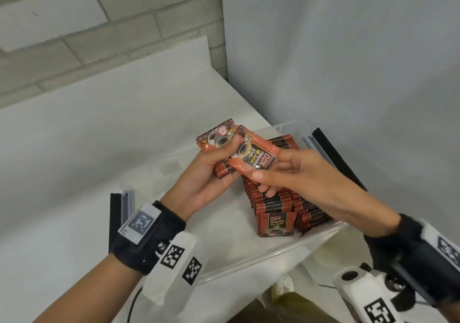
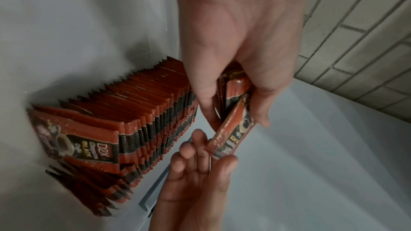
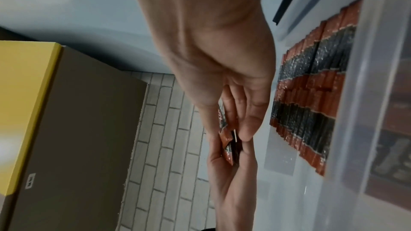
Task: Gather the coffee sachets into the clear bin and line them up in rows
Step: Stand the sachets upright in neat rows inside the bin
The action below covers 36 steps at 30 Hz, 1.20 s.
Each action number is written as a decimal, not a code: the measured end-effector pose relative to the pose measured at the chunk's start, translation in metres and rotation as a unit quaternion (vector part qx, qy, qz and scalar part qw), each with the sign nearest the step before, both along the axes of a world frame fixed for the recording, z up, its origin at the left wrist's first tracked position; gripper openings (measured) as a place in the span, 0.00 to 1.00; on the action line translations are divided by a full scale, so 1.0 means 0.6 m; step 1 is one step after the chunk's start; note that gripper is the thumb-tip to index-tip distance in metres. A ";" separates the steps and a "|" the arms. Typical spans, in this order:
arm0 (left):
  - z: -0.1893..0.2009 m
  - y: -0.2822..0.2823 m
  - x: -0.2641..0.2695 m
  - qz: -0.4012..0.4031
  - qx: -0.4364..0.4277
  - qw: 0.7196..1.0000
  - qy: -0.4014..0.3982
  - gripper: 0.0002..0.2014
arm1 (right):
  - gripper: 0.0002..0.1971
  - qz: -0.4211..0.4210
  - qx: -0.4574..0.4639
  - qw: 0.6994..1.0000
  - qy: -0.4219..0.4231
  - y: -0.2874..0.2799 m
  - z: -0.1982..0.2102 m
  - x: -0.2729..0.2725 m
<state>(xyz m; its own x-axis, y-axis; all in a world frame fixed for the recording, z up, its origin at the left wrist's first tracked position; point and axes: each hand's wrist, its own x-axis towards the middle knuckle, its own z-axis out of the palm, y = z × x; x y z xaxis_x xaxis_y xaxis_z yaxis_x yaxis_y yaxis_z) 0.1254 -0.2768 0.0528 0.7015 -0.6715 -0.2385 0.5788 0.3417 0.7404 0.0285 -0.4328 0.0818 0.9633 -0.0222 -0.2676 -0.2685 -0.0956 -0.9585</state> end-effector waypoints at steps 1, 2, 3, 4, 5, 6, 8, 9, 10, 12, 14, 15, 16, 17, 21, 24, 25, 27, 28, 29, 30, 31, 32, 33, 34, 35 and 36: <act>0.000 0.000 0.000 -0.001 0.000 1.000 -0.007 0.07 | 0.08 0.000 0.006 1.000 0.008 -0.001 0.000 0.002; 0.000 0.000 0.000 -0.004 0.002 1.000 -0.013 0.06 | 0.05 0.000 0.009 1.000 0.011 -0.003 0.000 0.004; -0.001 0.001 0.001 -0.005 0.007 1.000 -0.017 0.05 | 0.03 -0.003 0.012 1.000 0.013 -0.006 0.000 0.005; -0.002 0.001 0.001 -0.006 0.016 1.000 -0.023 0.06 | 0.03 -0.006 0.014 1.000 0.010 -0.011 -0.003 0.008; -0.002 0.001 0.002 -0.005 0.026 0.999 -0.028 0.08 | 0.03 -0.009 0.017 1.000 0.009 -0.016 -0.005 0.010; -0.001 0.001 0.003 -0.006 0.034 0.999 -0.033 0.09 | 0.04 -0.013 0.026 1.000 0.006 -0.021 -0.006 0.011; 0.000 0.002 0.004 -0.007 0.041 0.998 -0.044 0.14 | 0.06 -0.028 0.039 0.999 -0.005 -0.028 -0.009 0.012; -0.001 0.002 0.004 -0.007 0.046 0.998 -0.047 0.17 | 0.08 -0.036 0.040 0.999 -0.010 -0.030 -0.009 0.012; 0.000 0.002 0.005 -0.008 0.050 0.998 -0.048 0.18 | 0.09 -0.041 0.037 0.998 -0.016 -0.033 -0.011 0.012; 0.000 0.001 0.004 -0.004 0.051 0.998 -0.037 0.18 | 0.09 -0.045 0.020 0.999 -0.025 -0.039 -0.014 0.012; 0.002 0.001 0.004 0.006 0.040 0.999 -0.008 0.13 | 0.09 -0.054 0.003 0.998 -0.037 -0.046 -0.015 0.013; 0.002 0.000 0.005 0.019 0.036 0.999 0.009 0.09 | 0.08 -0.063 -0.005 0.997 -0.043 -0.051 -0.014 0.012; 0.002 -0.001 0.007 0.033 0.038 0.999 0.021 0.07 | 0.07 -0.067 -0.016 0.996 -0.052 -0.057 -0.012 0.009; 0.001 -0.003 0.008 0.045 0.042 0.998 0.030 0.07 | 0.05 -0.059 -0.034 0.996 -0.059 -0.064 -0.009 0.005; 0.001 0.000 0.012 0.067 0.027 0.995 0.075 0.12 | 0.04 0.090 -0.182 0.978 -0.057 -0.081 0.000 -0.023; 0.005 0.001 0.011 0.070 0.014 0.993 0.093 0.11 | 0.04 0.150 -0.321 0.933 -0.061 -0.071 -0.012 -0.043; 0.005 0.001 0.010 0.072 0.013 0.993 0.095 0.10 | 0.04 0.159 -0.359 0.917 -0.074 -0.066 -0.018 -0.046; 0.005 0.000 0.009 0.071 0.013 0.992 0.101 0.09 | 0.05 0.176 -0.396 0.897 -0.090 -0.057 -0.027 -0.050; 0.005 0.001 0.009 0.071 0.014 0.992 0.104 0.09 | 0.05 0.184 -0.399 0.893 -0.092 -0.055 -0.031 -0.050; 0.005 0.001 0.009 0.072 0.015 0.992 0.105 0.09 | 0.05 0.193 -0.399 0.892 -0.090 -0.053 -0.034 -0.050; 0.005 0.001 0.009 0.073 0.015 0.992 0.106 0.09 | 0.05 0.202 -0.398 0.891 -0.087 -0.053 -0.037 -0.049; 0.005 0.002 0.009 0.074 0.013 0.992 0.105 0.09 | 0.06 0.209 -0.396 0.890 -0.083 -0.052 -0.039 -0.049; 0.004 0.002 0.009 0.073 0.012 0.992 0.104 0.09 | 0.06 0.212 -0.394 0.891 -0.079 -0.051 -0.040 -0.049; 0.004 0.001 0.008 0.070 0.013 0.992 0.100 0.09 | 0.06 0.211 -0.394 0.891 -0.076 -0.050 -0.042 -0.049; 0.004 0.001 0.007 0.067 0.016 0.993 0.096 0.09 | 0.07 0.209 -0.395 0.892 -0.071 -0.050 -0.044 -0.049; 0.004 0.001 0.006 0.062 0.021 0.994 0.092 0.09 | 0.07 0.206 -0.395 0.893 -0.065 -0.050 -0.046 -0.049; 0.004 0.001 0.006 0.060 0.027 0.994 0.087 0.10 | 0.07 0.205 -0.394 0.894 -0.059 -0.050 -0.047 -0.049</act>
